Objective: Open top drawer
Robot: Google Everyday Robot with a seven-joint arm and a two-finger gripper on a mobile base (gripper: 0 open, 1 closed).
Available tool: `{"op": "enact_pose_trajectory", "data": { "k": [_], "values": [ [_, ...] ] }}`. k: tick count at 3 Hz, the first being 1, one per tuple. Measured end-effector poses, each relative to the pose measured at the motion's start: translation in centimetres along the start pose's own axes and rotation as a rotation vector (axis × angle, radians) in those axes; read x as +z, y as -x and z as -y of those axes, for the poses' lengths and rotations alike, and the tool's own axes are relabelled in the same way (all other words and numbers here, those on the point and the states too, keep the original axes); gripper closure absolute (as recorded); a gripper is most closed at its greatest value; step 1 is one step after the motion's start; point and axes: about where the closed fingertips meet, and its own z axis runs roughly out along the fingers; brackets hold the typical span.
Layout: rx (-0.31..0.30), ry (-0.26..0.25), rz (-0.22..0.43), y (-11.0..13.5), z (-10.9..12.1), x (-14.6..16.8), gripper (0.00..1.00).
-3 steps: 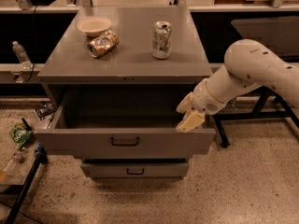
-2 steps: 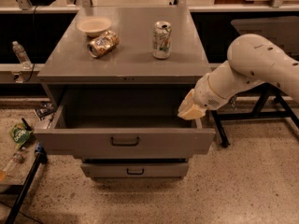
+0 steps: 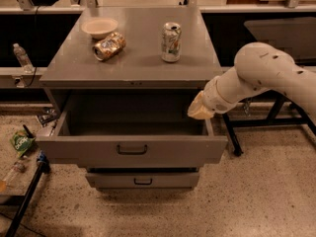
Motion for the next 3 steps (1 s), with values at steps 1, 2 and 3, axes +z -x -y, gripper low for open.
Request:
{"op": "enact_pose_trajectory", "data": {
  "k": [1, 2, 3],
  "values": [
    [-0.012, -0.019, -0.001, -0.6, 1.1, 2.7, 1.00],
    [-0.016, -0.015, -0.006, -1.0, 1.4, 5.5, 1.00],
    [0.007, 0.035, -0.002, -1.9, 0.9, 8.8, 1.00]
  ]
}}
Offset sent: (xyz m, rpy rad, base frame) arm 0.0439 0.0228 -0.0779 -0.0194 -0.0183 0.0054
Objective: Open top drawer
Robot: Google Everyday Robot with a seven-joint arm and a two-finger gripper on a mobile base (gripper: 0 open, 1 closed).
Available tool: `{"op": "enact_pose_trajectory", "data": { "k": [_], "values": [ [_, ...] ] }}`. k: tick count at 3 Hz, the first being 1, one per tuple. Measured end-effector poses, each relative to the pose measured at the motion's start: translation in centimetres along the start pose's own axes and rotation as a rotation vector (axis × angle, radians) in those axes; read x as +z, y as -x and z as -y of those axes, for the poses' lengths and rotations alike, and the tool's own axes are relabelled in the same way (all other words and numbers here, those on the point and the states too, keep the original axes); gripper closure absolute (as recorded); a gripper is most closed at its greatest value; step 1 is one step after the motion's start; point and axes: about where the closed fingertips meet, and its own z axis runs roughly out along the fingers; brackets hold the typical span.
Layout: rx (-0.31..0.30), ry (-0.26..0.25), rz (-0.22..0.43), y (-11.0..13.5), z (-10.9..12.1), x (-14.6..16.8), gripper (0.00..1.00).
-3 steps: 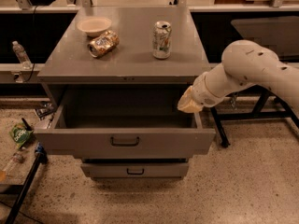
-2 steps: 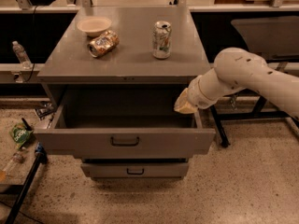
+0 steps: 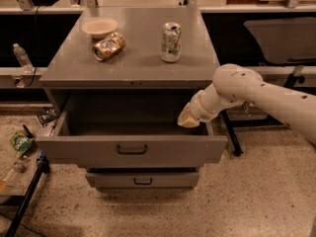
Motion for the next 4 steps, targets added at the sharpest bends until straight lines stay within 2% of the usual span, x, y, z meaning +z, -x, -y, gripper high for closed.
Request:
{"op": "enact_pose_trajectory", "data": {
  "k": [2, 4],
  "values": [
    [0.050, 0.144, 0.008, -1.0, -2.1, 2.2, 1.00],
    [0.102, 0.318, 0.034, -1.1, -6.8, 3.2, 1.00]
  ]
}}
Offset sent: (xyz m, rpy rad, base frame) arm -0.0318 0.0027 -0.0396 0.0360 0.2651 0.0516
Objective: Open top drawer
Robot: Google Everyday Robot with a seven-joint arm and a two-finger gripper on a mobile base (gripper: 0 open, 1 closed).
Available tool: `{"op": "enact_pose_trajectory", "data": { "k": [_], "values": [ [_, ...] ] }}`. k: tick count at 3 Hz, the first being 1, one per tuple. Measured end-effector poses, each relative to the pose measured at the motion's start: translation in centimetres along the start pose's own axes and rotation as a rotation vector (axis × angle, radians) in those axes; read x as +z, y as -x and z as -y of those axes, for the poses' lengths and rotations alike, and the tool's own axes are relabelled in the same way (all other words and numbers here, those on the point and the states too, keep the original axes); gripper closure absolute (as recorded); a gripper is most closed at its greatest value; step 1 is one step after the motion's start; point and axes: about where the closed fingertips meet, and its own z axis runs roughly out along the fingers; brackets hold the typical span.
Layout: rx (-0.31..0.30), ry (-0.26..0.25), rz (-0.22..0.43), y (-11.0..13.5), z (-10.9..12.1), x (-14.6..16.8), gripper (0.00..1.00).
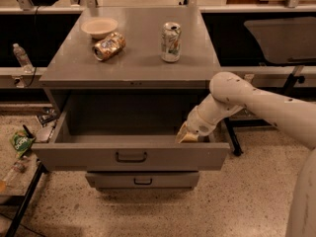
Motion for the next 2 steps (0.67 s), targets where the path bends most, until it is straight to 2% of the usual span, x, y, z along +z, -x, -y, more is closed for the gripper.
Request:
{"op": "enact_pose_trajectory", "data": {
  "k": [2],
  "values": [
    [0.077, 0.190, 0.038, 0.0, -5.4, 2.3, 1.00]
  ]
}}
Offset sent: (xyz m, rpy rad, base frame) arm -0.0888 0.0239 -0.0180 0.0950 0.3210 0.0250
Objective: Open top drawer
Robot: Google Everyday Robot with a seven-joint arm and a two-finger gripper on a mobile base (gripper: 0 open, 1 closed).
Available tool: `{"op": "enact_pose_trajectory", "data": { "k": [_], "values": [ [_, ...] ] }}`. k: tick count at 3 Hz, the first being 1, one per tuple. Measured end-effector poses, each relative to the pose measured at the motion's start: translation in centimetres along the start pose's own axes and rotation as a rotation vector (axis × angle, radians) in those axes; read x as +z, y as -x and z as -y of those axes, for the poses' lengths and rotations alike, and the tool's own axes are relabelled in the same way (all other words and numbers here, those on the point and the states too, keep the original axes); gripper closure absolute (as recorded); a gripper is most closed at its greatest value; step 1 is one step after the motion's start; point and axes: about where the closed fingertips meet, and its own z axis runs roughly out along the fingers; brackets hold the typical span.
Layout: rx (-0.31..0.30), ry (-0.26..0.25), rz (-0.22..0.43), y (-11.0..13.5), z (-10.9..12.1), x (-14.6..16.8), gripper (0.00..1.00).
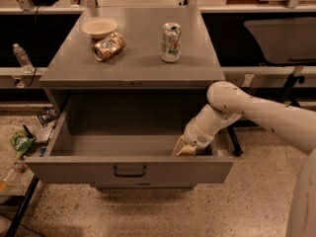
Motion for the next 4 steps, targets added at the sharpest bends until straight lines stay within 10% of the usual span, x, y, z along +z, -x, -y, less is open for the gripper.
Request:
{"op": "enact_pose_trajectory", "data": {
  "k": [3, 4],
  "values": [
    [0.102, 0.129, 0.003, 0.4, -6.9, 0.1, 1.00],
    [0.040, -0.035, -0.007, 1.5, -5.7, -2.9, 1.00]
  ]
}}
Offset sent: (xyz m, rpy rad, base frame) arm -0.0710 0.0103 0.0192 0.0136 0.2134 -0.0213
